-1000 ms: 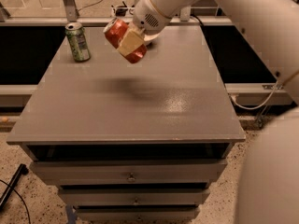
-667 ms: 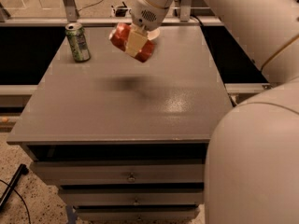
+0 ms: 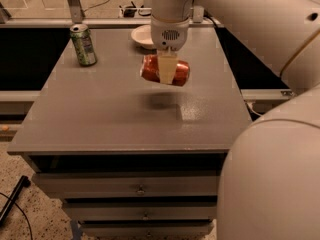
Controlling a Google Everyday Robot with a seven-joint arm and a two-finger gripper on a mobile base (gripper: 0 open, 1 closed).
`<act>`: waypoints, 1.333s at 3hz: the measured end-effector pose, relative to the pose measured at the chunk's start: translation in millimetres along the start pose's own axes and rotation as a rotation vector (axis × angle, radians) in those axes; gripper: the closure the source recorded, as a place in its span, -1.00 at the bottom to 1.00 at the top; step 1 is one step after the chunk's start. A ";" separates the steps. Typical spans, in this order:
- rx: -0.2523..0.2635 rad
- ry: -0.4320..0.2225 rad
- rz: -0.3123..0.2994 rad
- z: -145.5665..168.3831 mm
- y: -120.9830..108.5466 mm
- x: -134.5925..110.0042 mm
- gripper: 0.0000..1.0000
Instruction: Knock coke can over
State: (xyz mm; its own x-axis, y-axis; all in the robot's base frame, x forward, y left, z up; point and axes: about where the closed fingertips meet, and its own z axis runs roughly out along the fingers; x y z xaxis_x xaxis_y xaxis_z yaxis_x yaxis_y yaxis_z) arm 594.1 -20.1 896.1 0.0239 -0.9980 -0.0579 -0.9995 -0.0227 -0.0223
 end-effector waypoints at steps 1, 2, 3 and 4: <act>-0.099 0.024 -0.015 27.4 41.2 16.8 0.50; -0.162 0.035 -0.040 51.0 67.4 17.8 0.04; -0.143 0.024 -0.039 54.7 63.2 14.7 -0.43; -0.124 0.013 -0.038 55.1 59.1 12.0 -0.89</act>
Offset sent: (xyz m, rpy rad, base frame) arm -0.1154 -0.0304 -0.0783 -0.1093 0.3113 0.0889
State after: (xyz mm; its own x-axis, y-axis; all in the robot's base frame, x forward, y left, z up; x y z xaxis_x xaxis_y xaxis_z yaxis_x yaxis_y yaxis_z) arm 536.5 -30.1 839.1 0.0627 -0.9969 -0.0465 -0.9928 -0.0671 0.0992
